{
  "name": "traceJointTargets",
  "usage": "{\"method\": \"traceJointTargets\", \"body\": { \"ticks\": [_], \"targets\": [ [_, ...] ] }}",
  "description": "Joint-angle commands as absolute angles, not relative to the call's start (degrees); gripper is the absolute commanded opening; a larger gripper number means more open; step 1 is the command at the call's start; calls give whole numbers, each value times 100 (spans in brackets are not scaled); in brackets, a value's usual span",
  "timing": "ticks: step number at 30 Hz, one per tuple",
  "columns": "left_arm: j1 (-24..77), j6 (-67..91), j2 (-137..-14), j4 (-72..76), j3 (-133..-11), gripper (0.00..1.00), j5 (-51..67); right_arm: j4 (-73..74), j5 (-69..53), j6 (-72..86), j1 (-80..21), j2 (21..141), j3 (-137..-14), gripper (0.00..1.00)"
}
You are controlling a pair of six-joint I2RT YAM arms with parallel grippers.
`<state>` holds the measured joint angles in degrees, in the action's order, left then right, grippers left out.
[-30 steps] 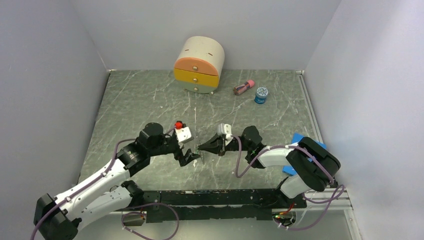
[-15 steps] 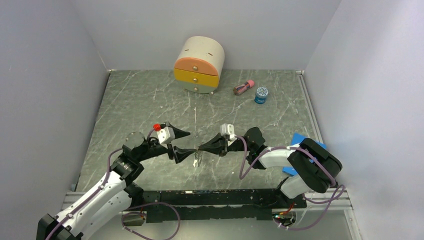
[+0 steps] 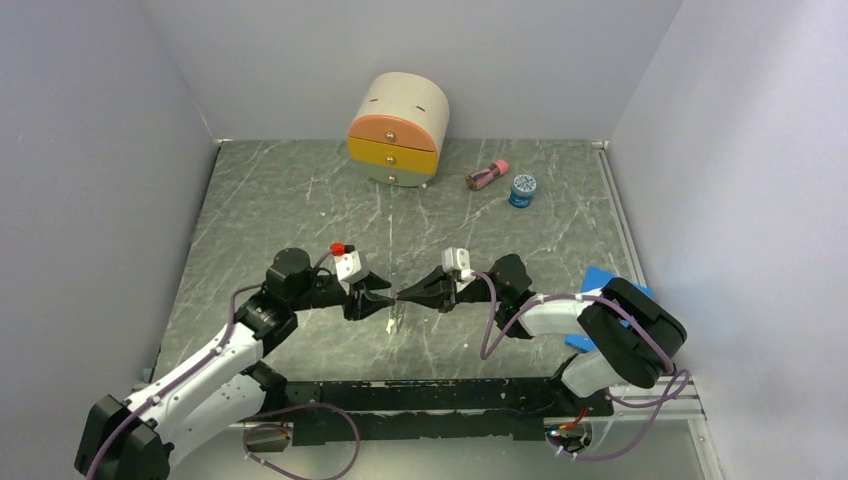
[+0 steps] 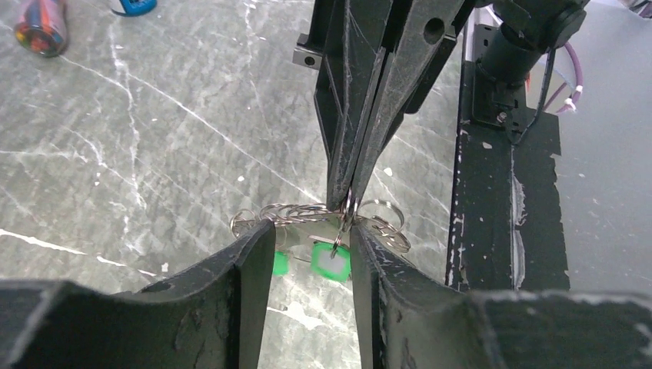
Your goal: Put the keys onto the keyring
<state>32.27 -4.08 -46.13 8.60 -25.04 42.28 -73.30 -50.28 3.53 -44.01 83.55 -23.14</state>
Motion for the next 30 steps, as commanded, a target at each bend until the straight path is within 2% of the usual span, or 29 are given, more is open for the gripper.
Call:
{"method": "traceJointTargets", "body": {
  "ticks": [1,7,15,19,24,30],
  "targets": [
    [3200,-542,-4813,966,-2809,44,4597,-7601,-5188,298,-4392,8200,-2355,0],
    [3200,-494,-4919,1177,-2839,38,4667,-7626,-5177,316,-4387,8226,-2330,0],
    [3201,-394,-4932,1274,-2865,35,4741,-7612,-5168,293,-4391,8305,-2346,0],
    [3201,-364,-4867,1268,-2892,27,4612,-7611,-5152,305,-4387,8328,-2355,0],
    [3202,-269,-4797,1313,-2840,4,4399,-7611,-5146,316,-4391,8354,-2372,0],
    [3202,-327,-4649,1021,-2903,3,4153,-7561,-5109,302,-4390,8358,-2357,0]
  ]
}}
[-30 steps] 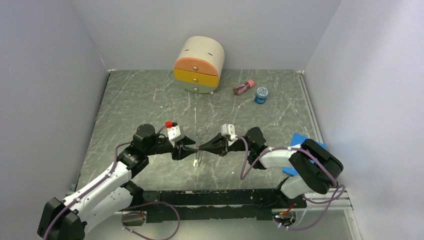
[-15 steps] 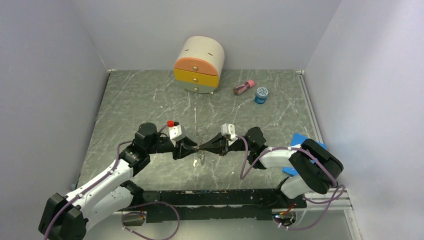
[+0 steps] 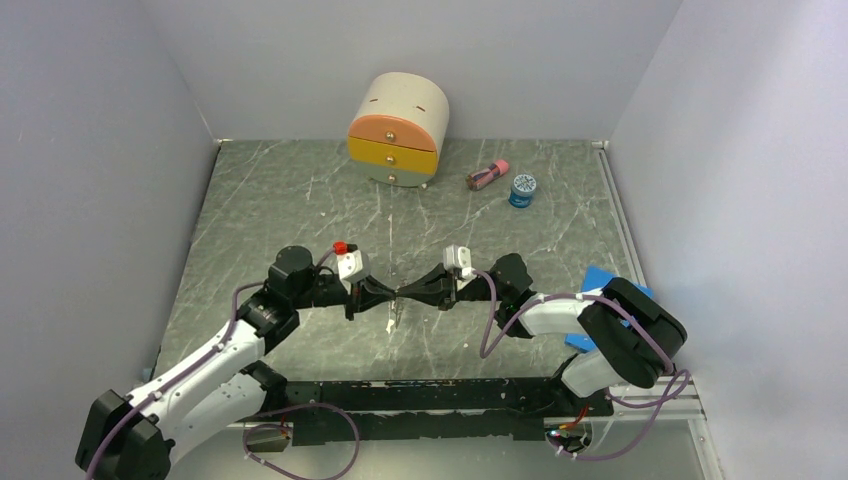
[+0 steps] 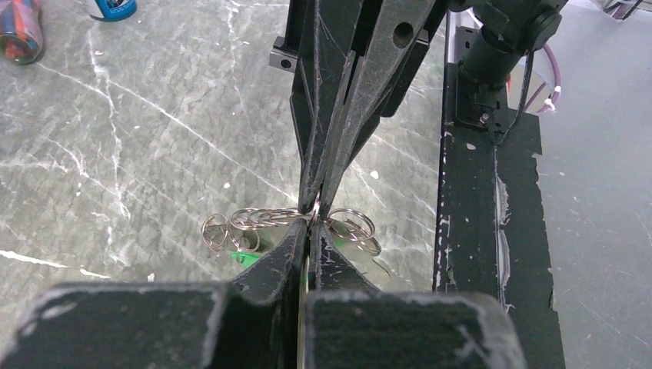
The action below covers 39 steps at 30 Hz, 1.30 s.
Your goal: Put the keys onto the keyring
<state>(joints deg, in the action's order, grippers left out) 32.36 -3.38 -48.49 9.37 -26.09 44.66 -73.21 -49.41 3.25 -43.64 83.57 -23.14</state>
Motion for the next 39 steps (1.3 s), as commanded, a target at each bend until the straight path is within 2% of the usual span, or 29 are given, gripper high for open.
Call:
{"method": "traceJointTargets", "body": {
  "ticks": [1,4,9,13,17,23,32,39],
  "targets": [
    [3203,-325,-4623,963,-2927,3,4111,-7563,-5099,306,-4393,8370,-2356,0],
    [3200,-366,-4579,696,-3057,3,3960,-7576,-5074,325,-4394,8376,-2351,5],
    [3200,-700,-4769,-294,-3578,2,3816,-7421,-4918,222,-4390,8245,-2321,29],
    [3204,-1132,-5176,-1405,-4178,3,3771,-6794,-4823,-229,-4382,7995,-2382,38],
    [3205,-1495,-5552,-2284,-4667,3,3673,-6011,-4708,-641,-4382,7753,-2513,41],
    [3218,-1969,-5951,-3305,-5264,3,3243,-5764,-4480,-778,-4378,7659,-2523,45],
    [3524,-2276,-6582,-4108,-5823,3,2416,-6253,-4179,-441,-4357,7713,-2226,47],
    [4104,-2108,-7407,-3699,-5888,3,1999,-7203,-4051,272,-4085,7871,-1801,52]
  ]
}}
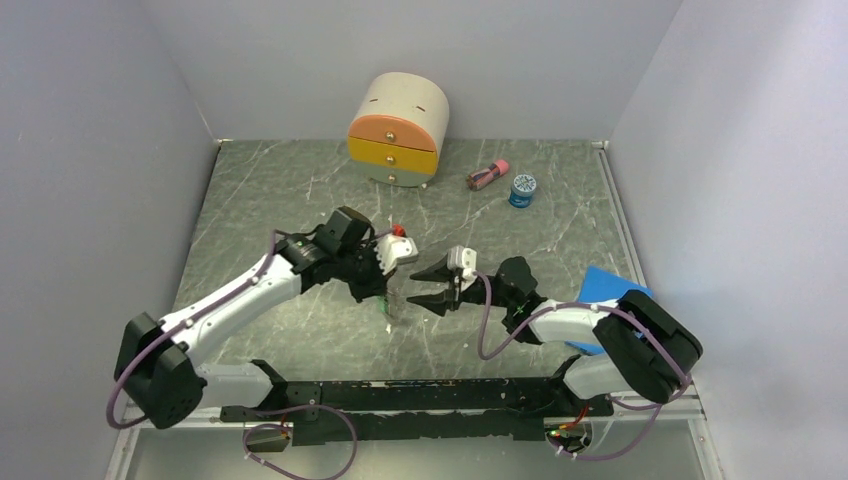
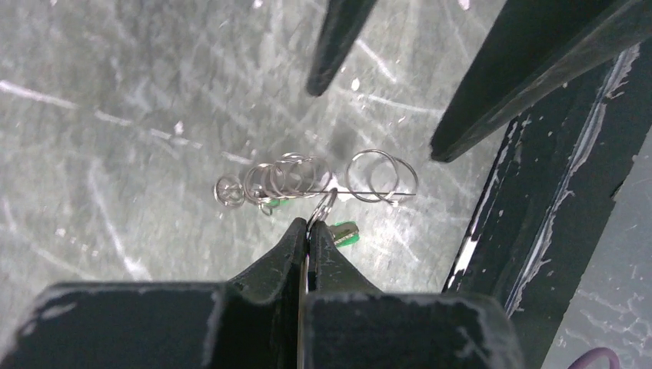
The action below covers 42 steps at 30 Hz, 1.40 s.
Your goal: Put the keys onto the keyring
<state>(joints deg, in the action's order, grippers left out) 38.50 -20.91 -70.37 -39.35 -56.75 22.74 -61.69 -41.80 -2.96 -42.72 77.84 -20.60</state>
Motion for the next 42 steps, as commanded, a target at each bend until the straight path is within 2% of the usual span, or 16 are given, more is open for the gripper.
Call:
{"method": "traceJointTargets", "body": {
  "ticks": [1,6,11,17,26,32,36,40,42],
  "targets": [
    [4165,-2050,-7575,-3581,-5867,3,1981,-7439,-4032,432,-4011,7916,-1694,53],
    [4447,-1902,-8036,-3096,-5766,3,1912,-8301,-4071,849,-3721,8252,-1257,54],
    [4612,-1980,-8181,-3100,-5825,2,1857,-8340,-4374,773,-3700,8515,-1291,53],
    [4670,-2004,-8076,-2980,-5781,3,2036,-8491,-4833,792,-3701,8943,-1498,45],
    [4701,-1981,-7887,-2822,-5674,3,2160,-9817,-4886,1531,-3756,9979,-1599,35],
    [4727,-2012,-7832,-2839,-5661,3,2240,-9817,-4290,1347,-3858,10046,-1523,39],
    [4742,-2013,-7829,-2843,-5651,3,2289,-9815,-4330,1381,-3859,10055,-1595,42],
    [4751,-2000,-7831,-2827,-5622,3,2311,-9817,-4337,1422,-3875,10063,-1696,42],
    [4755,-2004,-7830,-2821,-5616,2,2315,-9817,-4378,1425,-3877,10076,-1742,39]
  ]
}}
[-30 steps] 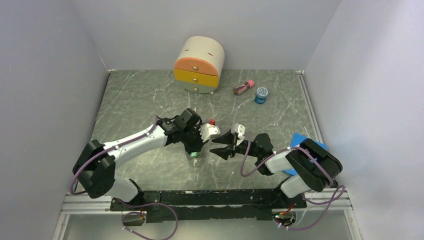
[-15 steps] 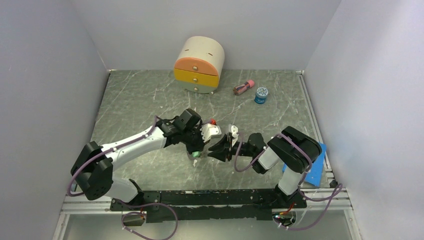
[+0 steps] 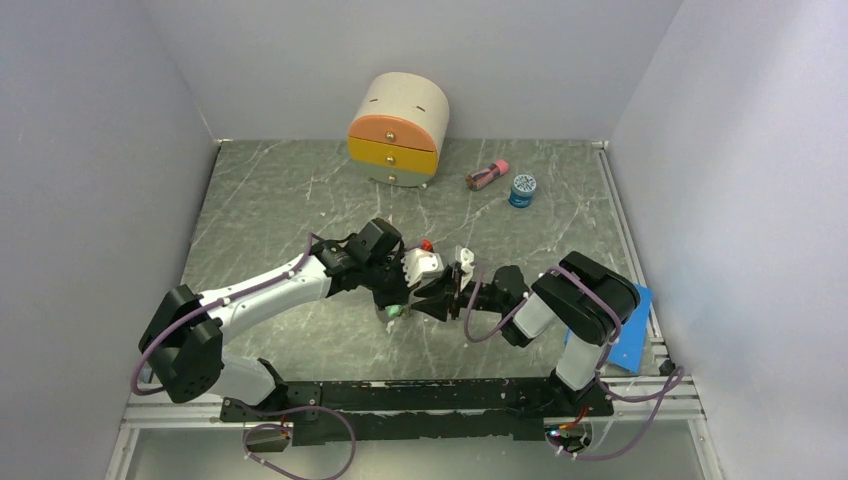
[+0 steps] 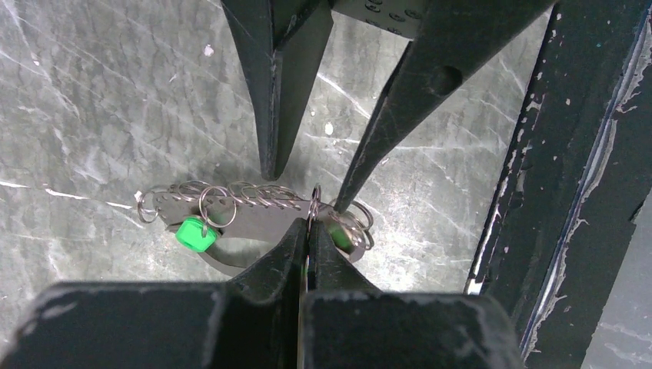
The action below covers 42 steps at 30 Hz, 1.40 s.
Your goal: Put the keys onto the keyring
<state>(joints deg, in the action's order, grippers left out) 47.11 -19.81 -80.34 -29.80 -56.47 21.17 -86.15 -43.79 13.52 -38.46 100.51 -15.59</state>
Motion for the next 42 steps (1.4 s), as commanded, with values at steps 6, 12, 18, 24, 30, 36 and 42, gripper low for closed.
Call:
{"method": "traceJointTargets", "body": {
  "ticks": [6,12,18,24,30,36,42],
  "targets": [
    [4777,-1993,-7794,-2791,-5616,3,2279,-9817,-4576,1450,-3876,10136,-1832,14],
    [4773,-1997,-7741,-2765,-5558,3,2252,-9817,-4701,1479,-3879,10132,-1865,0],
    [4709,-1640,-7471,-2501,-5386,16,2451,-9817,-4682,1481,-3876,9934,-1806,0],
    [4450,-1063,-6922,-1704,-4946,44,2916,-9817,-4901,1529,-3881,9859,-1898,0],
    [3943,-341,-6022,-617,-4138,65,3025,-9816,-4935,1541,-3879,9716,-1890,0],
    [3175,504,-5435,390,-3260,63,3757,-9817,-5033,1584,-3890,9553,-1873,0],
    [3082,678,-5042,1950,-2215,56,3898,-9817,-5154,1603,-3905,9497,-1850,0]
  ]
}}
